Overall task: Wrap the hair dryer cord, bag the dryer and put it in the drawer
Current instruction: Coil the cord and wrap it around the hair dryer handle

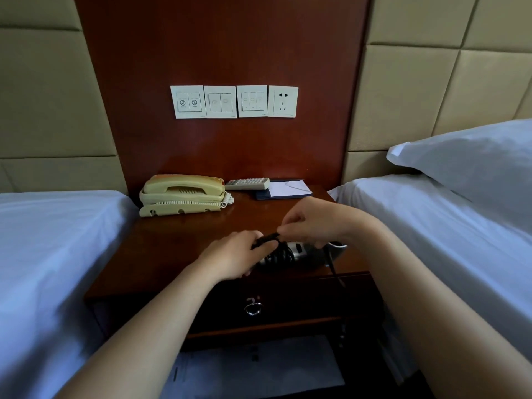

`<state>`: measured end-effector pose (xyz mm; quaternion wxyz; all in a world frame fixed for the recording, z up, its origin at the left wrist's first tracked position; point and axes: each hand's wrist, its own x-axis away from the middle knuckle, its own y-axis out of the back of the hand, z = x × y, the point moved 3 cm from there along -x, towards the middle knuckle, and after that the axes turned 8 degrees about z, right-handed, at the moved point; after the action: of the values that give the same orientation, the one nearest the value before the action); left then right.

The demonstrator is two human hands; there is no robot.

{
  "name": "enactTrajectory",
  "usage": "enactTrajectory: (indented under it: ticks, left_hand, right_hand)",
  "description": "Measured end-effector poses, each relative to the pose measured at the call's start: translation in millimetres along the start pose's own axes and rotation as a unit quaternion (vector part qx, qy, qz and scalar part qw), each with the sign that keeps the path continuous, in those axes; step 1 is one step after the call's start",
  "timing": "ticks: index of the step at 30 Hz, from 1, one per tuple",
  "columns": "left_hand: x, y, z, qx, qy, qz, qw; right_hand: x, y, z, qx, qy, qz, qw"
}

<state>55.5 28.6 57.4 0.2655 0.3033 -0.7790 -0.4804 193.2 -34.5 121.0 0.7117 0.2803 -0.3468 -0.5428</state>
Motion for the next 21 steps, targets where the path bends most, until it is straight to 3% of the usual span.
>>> enactTrajectory:
  ticks: [5,11,17,19,21]
  left_hand:
    - [3.8,9.9,-5.5,-0.069,-0.008,-0.038,0.997]
    - [13.3,20.0,-11.7,-0.109,-0.028,-0.066,0.991]
    - [18.1,25.4,-5.7,-0.110,-0.017,-0.077,0.991]
    - [18.7,27.5,1.6,-0.091,-0.010,-0.070,0.993]
    - [17.5,27.7,12.4,-0.054,0.001,-0.054,0.997]
  right_hand:
    - [10.0,6.1,-3.7,-0.016,-0.016,0.034,0.999]
    - [16.9,11.4,-9.3,-0.183,0.041,0.042,0.981]
    - [19.5,20.3,-17.2,-0.172,0.048,0.033,0.983]
    - [21.9,27.0,-22.7,-0.214,0.045,0.012,0.976]
    - [21.7,33.7,-29.5,-0.174,0.041,-0.054,0.982]
